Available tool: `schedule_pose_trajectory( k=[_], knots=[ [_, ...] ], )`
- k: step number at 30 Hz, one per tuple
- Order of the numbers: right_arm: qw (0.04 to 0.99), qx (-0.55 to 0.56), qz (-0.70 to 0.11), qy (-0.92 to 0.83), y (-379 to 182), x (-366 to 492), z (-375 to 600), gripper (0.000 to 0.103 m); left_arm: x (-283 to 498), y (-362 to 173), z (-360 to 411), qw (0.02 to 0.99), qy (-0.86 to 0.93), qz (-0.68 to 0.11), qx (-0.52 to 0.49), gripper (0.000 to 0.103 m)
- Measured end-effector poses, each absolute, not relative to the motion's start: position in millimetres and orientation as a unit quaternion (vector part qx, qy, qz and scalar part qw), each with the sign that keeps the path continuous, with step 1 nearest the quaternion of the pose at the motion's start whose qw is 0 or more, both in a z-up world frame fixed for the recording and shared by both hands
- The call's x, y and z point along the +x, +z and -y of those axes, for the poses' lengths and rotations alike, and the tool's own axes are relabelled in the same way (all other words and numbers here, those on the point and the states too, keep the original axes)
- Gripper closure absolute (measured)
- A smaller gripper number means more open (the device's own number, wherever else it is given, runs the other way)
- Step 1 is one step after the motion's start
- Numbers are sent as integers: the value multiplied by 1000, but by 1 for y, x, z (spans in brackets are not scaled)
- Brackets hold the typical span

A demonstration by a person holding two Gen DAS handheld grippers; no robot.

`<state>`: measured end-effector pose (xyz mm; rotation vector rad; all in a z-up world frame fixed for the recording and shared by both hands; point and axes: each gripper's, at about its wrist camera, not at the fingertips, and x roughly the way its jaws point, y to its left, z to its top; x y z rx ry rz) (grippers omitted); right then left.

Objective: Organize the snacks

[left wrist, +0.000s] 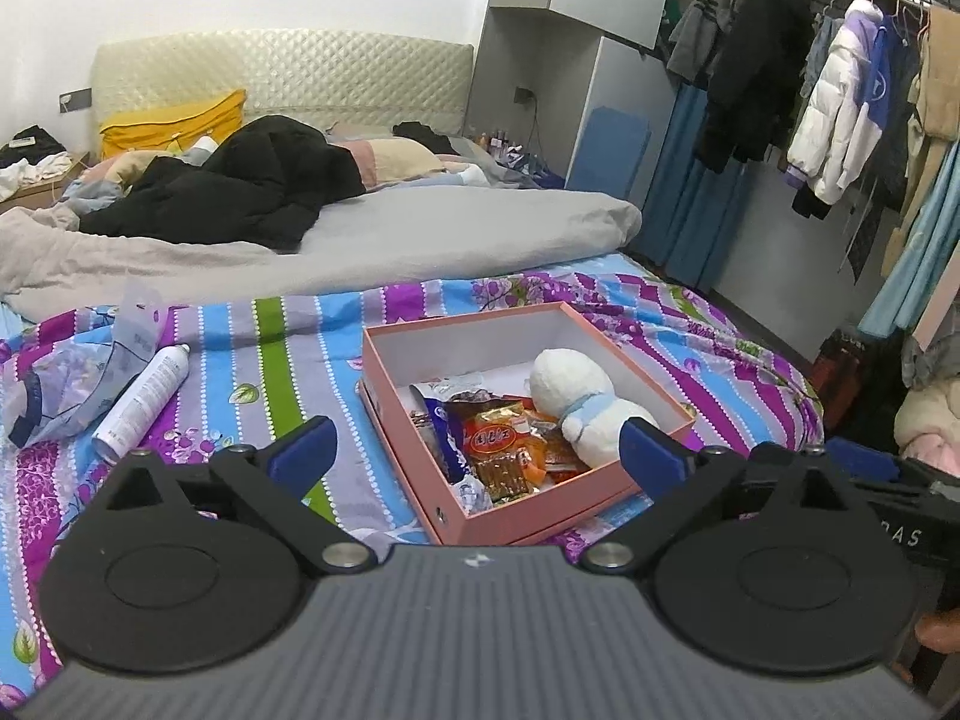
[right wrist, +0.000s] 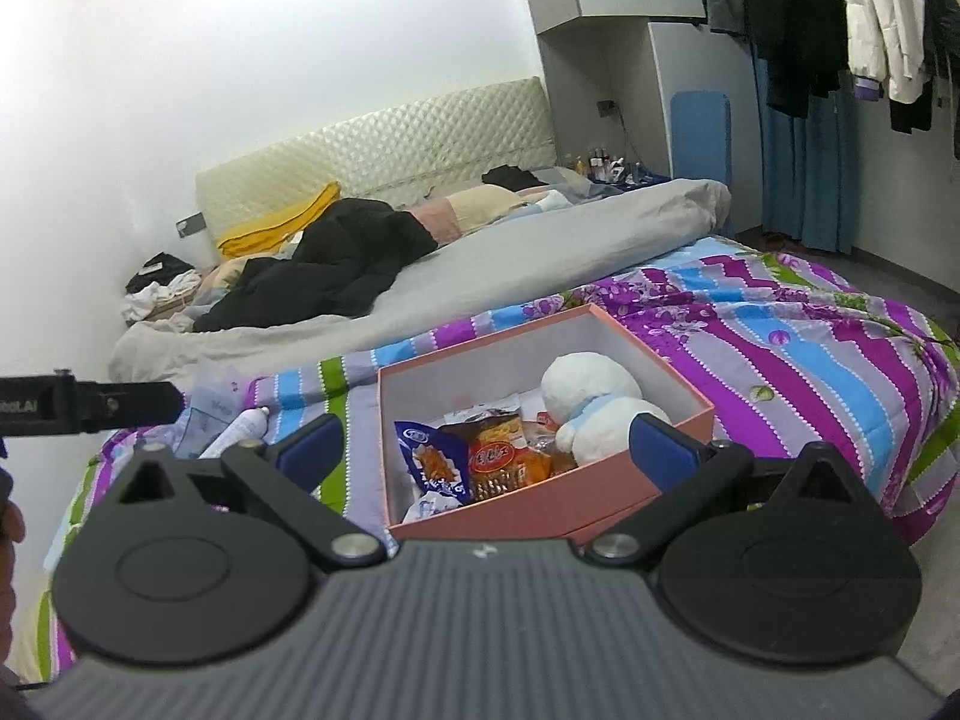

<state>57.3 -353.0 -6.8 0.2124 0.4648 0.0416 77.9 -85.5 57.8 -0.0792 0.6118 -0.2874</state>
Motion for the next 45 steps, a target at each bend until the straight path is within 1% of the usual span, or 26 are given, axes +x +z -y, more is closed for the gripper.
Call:
schedule_pose_trajectory(
  k=[14,45],
  knots=[
    [967,96,-235,21,-8,55,347,0,78,65,83,944,-132,-299,-42,0],
    [966,94,-240,15,-9,57,348,0,85,63,86,942,-130,-307,-42,0]
  ],
)
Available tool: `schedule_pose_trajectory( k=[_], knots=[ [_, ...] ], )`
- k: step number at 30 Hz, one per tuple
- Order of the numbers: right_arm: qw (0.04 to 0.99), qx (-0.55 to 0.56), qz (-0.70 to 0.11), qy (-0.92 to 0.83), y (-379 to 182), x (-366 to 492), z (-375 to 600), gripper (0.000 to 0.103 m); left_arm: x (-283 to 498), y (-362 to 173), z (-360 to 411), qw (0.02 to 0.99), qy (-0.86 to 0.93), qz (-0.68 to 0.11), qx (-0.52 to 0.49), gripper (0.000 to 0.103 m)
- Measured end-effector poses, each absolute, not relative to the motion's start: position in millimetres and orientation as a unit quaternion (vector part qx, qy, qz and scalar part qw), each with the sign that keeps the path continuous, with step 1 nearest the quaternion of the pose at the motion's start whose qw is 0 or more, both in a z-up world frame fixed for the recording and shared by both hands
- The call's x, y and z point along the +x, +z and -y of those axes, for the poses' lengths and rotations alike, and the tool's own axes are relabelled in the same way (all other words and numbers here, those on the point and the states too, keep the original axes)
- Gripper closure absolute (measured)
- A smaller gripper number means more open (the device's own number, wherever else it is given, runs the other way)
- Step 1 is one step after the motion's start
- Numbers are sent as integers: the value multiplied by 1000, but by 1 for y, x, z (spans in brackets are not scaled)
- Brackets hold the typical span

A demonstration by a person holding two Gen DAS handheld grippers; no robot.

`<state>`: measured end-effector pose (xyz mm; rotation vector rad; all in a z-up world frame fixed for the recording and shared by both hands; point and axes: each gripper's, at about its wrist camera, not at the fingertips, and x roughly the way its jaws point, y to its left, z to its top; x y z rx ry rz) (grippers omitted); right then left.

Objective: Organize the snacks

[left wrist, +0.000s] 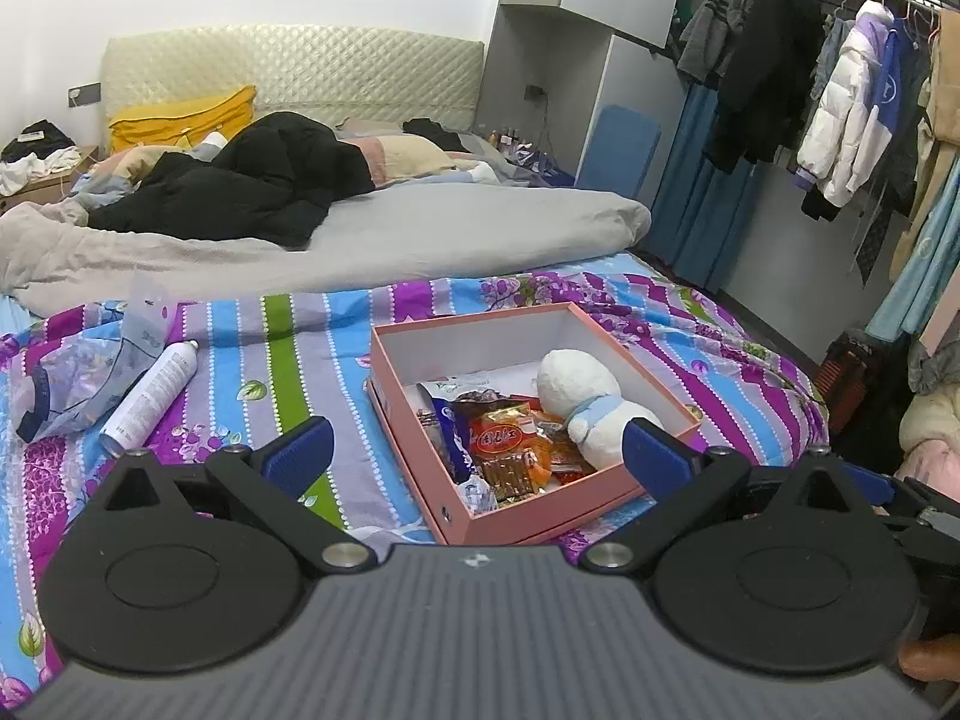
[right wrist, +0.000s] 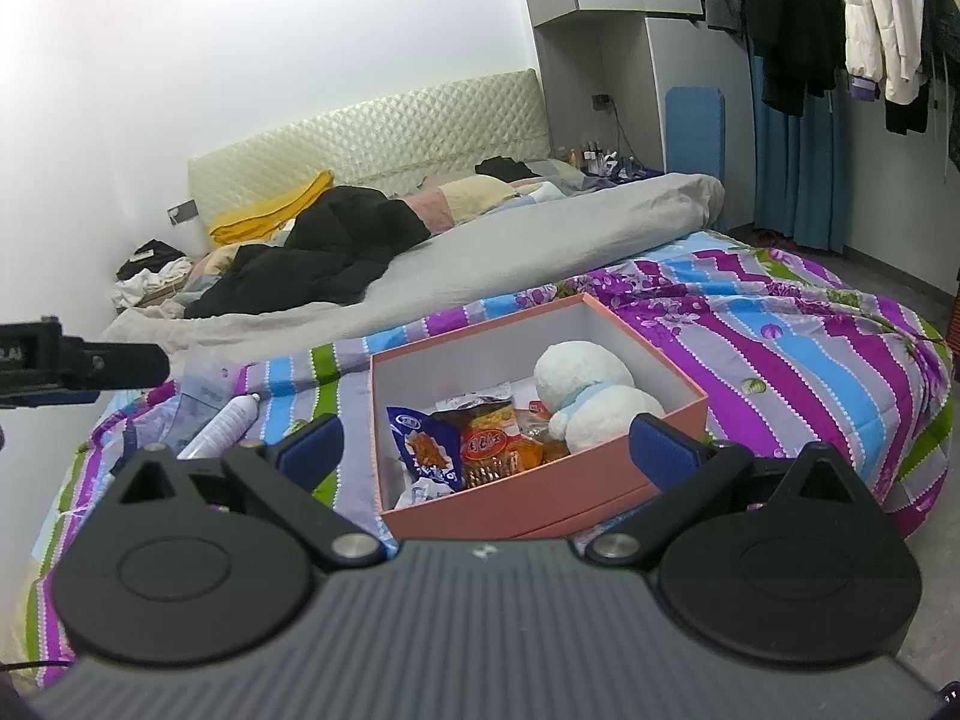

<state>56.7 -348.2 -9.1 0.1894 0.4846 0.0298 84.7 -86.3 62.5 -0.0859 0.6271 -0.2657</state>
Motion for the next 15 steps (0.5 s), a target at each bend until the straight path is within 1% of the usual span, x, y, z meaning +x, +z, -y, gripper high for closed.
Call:
schedule_pose_trajectory(
  k=[15],
  knots=[
    [967,93,-238,21,-7,58,345,0,83,66,91,941,-138,-307,-32,0]
  ],
)
